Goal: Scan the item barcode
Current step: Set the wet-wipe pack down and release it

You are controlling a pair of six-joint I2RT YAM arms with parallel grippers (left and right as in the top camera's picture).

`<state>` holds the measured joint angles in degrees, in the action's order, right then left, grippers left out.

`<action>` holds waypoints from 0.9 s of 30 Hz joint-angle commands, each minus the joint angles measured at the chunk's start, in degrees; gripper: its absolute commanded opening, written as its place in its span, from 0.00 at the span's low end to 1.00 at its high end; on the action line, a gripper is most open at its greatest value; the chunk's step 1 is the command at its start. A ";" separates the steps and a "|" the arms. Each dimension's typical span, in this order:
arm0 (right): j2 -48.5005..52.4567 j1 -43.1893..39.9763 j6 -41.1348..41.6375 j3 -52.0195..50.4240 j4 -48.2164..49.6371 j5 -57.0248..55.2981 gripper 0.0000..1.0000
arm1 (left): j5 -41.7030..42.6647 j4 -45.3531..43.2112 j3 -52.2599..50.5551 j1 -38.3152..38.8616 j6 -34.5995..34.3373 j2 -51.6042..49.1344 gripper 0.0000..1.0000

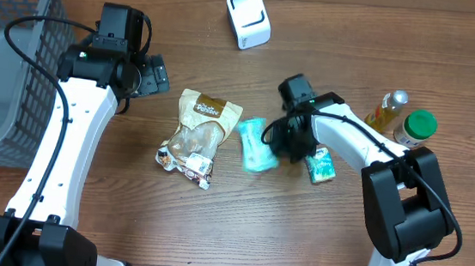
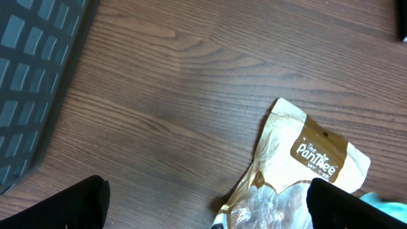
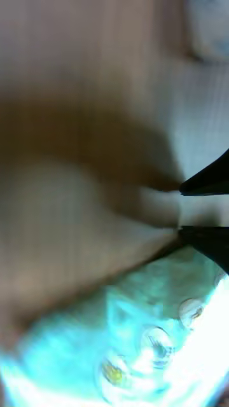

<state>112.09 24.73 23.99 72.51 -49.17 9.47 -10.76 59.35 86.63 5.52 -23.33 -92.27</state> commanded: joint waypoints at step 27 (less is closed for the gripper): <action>-0.22 -3.54 -3.08 4.15 2.43 12.02 0.31 | -0.15 0.02 0.59 0.17 1.51 0.07 0.99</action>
<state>112.09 21.15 21.76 75.35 -46.76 22.00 -10.76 59.35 86.63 5.52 -23.33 -92.27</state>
